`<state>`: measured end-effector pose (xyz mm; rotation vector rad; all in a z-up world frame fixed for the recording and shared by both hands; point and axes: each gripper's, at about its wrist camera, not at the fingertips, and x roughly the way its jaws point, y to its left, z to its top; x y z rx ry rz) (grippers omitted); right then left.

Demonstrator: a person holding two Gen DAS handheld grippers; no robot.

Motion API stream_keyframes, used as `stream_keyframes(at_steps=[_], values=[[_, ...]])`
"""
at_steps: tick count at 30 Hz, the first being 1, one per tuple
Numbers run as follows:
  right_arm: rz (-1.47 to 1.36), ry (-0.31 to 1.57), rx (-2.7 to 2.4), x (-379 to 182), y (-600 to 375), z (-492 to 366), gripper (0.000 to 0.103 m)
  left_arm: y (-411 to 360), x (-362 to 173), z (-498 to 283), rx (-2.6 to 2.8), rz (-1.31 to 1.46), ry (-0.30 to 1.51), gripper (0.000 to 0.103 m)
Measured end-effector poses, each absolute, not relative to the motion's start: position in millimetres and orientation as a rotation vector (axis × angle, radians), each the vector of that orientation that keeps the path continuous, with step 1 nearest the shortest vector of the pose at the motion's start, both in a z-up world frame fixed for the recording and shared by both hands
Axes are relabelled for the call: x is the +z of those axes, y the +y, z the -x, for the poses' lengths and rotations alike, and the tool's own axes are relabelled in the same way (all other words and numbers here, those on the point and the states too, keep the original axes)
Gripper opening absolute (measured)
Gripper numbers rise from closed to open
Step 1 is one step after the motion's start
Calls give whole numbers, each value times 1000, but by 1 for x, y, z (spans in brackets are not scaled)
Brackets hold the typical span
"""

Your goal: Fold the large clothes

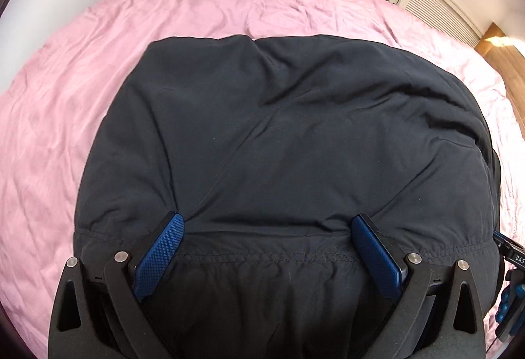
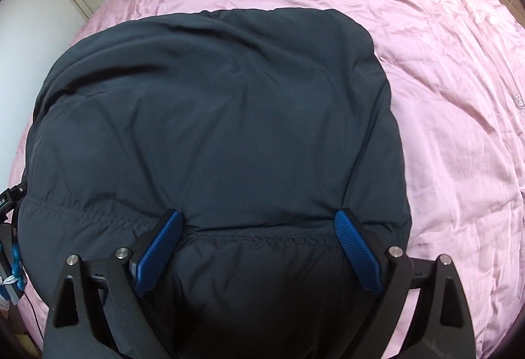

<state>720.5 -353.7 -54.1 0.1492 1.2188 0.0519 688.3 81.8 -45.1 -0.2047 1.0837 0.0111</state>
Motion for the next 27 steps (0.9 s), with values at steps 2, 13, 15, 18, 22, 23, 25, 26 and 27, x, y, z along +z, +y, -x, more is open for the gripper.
stream_keyframes(at_steps=[2, 13, 15, 18, 22, 23, 25, 26, 27], values=[[-128, 1222, 18, -50, -356, -718, 94, 84, -35, -675, 27, 204, 1043, 101], [-102, 1060, 209, 10, -274, -681, 94, 34, -1, -616, -55, 85, 901, 101], [-78, 1037, 259, 15, -250, -679, 94, 21, -2, -615, -77, 66, 901, 101], [-38, 1033, 299, 12, -224, -675, 94, 11, -12, -614, -96, 61, 917, 101], [-35, 1063, 300, -8, -211, -678, 94, 9, -26, -619, -94, 57, 927, 101], [-39, 1066, 295, -13, -209, -679, 95, 9, -30, -619, -93, 60, 928, 101], [-44, 1068, 291, -19, -208, -675, 95, 9, -34, -621, -92, 59, 930, 101], [-46, 1070, 290, -21, -209, -678, 95, 8, -37, -622, -93, 56, 931, 101], [-48, 1071, 290, -21, -209, -678, 96, 8, -39, -623, -93, 53, 931, 101]])
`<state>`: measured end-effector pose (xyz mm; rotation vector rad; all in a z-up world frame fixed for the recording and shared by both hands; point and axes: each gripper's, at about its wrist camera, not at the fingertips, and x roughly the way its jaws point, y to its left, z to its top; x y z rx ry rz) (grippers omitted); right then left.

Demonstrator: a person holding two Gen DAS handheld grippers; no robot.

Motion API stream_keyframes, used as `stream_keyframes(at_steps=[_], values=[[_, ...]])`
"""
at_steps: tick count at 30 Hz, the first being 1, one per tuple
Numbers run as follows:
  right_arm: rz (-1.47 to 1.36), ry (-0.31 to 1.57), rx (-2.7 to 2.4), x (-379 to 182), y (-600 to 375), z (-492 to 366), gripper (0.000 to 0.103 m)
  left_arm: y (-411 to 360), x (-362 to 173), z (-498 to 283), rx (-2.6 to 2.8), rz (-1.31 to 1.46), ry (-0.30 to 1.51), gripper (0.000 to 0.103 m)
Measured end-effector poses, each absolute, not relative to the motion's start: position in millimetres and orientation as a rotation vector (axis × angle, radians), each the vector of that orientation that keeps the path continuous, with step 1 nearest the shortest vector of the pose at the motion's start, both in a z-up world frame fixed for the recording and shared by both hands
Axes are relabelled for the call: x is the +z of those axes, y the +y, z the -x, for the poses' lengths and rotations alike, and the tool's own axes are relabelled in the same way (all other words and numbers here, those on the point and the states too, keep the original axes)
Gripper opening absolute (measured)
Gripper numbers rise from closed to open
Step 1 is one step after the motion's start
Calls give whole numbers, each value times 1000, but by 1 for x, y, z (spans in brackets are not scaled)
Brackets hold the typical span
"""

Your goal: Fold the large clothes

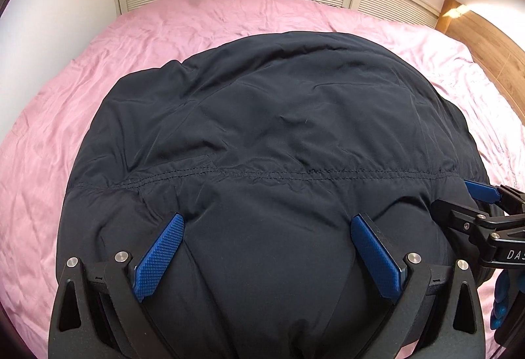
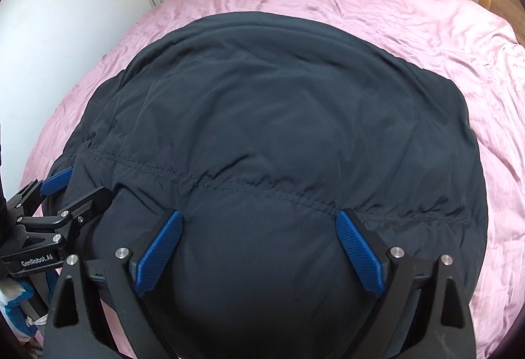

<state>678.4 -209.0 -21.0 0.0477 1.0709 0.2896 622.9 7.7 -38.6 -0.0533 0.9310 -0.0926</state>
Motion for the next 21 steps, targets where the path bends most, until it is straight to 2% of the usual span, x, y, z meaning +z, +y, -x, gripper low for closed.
stream_keyframes(at_steps=[21], values=[[-72, 1107, 243, -34, -265, -668, 100, 4, -47, -625, -91, 39, 942, 101]])
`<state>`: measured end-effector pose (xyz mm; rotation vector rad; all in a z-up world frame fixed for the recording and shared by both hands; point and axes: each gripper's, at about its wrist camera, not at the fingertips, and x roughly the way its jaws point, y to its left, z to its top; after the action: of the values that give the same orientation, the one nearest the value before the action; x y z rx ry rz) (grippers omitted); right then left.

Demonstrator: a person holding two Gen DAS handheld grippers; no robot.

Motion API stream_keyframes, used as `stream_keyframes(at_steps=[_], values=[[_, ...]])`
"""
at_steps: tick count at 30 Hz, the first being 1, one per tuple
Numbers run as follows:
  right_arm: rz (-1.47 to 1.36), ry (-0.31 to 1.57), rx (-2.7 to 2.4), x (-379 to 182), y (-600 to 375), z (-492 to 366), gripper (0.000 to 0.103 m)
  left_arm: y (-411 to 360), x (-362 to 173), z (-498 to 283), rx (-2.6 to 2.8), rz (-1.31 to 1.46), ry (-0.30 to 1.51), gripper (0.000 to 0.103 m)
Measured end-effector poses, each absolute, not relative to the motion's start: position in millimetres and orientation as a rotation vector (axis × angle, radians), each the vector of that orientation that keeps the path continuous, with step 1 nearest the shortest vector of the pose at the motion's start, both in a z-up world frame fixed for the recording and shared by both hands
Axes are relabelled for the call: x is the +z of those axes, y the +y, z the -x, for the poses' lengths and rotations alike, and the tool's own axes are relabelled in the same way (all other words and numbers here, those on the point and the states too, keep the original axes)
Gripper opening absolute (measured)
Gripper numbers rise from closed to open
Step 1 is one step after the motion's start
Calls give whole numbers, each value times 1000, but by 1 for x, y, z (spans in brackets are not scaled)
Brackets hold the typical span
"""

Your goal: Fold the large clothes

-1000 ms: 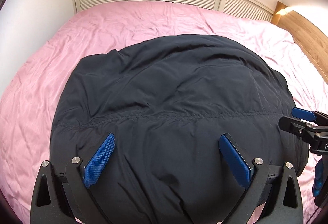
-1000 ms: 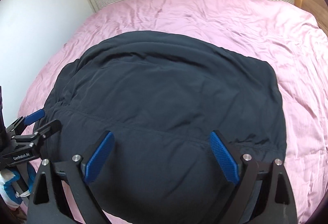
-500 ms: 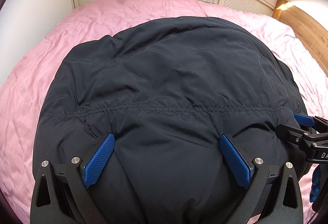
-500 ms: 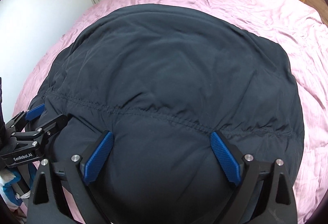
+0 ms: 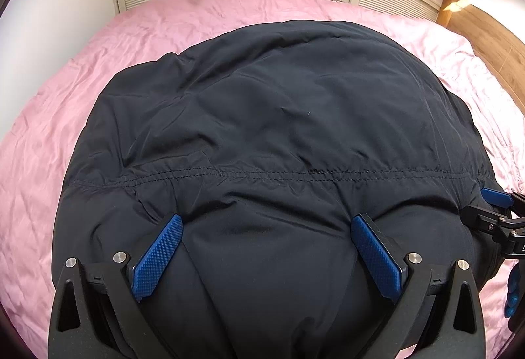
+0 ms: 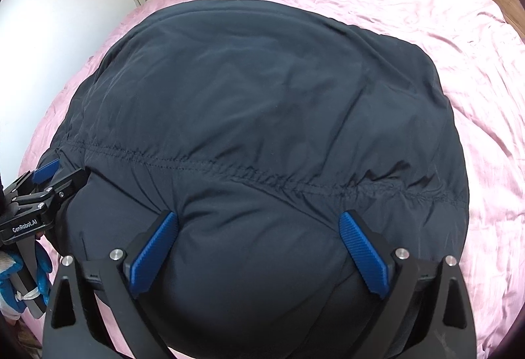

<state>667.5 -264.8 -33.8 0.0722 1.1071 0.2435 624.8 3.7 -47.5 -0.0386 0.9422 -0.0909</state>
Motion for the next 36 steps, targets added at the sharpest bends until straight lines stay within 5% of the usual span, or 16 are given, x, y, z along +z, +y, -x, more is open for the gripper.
stream_keyframes(at_steps=[9, 21, 29, 36], values=[[-76, 1122, 193, -32, -302, -658, 100, 18, -42, -624, -119, 75, 953, 101], [-313, 1070, 78, -10, -427, -651, 103, 155, -19, -607, -5, 259, 893, 101], [-688, 1148, 181, -69, -474, -675, 103, 230, -73, -634, -133, 587, 1010, 101], [-742, 1199, 321, -122, -448, -704, 103, 234, -121, -665, -274, 726, 1096, 101]])
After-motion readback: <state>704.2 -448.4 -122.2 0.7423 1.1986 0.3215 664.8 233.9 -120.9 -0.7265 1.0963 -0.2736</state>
